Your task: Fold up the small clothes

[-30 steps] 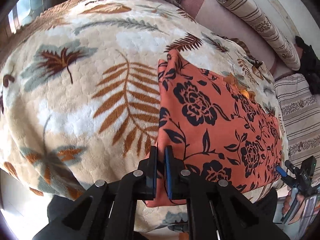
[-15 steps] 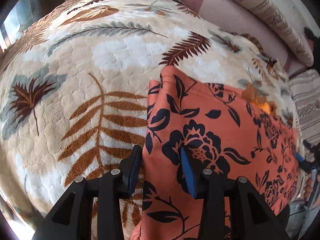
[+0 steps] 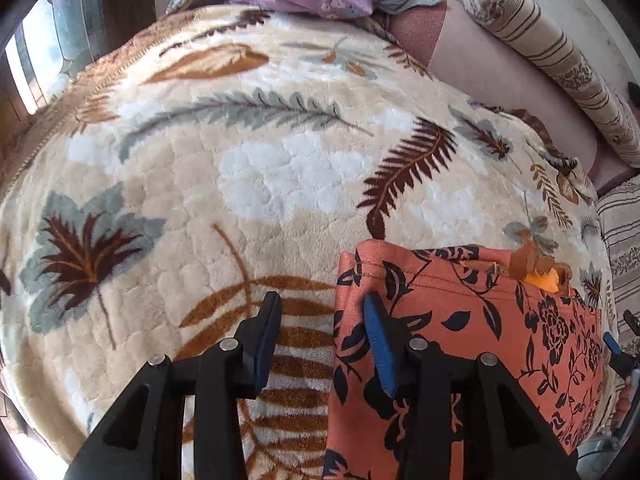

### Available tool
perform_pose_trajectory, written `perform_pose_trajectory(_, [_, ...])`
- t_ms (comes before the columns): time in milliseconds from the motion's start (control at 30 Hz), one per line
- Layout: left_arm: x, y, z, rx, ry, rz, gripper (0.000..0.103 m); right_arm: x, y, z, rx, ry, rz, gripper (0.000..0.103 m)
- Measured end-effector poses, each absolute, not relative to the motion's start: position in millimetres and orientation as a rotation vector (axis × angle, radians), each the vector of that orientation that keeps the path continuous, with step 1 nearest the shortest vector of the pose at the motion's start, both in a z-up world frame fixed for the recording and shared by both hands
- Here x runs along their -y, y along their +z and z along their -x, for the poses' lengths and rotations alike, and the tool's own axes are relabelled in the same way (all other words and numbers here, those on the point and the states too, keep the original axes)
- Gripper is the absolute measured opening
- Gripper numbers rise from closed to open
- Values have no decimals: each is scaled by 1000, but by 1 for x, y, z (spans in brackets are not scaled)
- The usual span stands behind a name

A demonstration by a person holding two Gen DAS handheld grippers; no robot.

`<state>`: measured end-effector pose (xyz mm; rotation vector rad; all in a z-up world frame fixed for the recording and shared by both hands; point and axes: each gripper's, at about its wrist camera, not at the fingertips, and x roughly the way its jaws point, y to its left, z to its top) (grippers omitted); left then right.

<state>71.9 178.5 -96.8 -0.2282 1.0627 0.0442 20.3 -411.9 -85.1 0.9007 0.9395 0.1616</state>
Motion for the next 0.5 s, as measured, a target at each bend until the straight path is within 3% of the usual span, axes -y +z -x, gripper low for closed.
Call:
perform_pose_trajectory(200, [-143,-60,-19,-978,-53,193,45,411,-74,112,-895,136,-1007,77])
perform_pose_trajectory(300, [-105,-57,1,-966,-145,154,52,394,-95,166,-970,123,-1063,79])
perform_pose_trajectory(500, [-35,-73,20,-981,-231,54,52,381,-136,174,-1017,97,-1132,77])
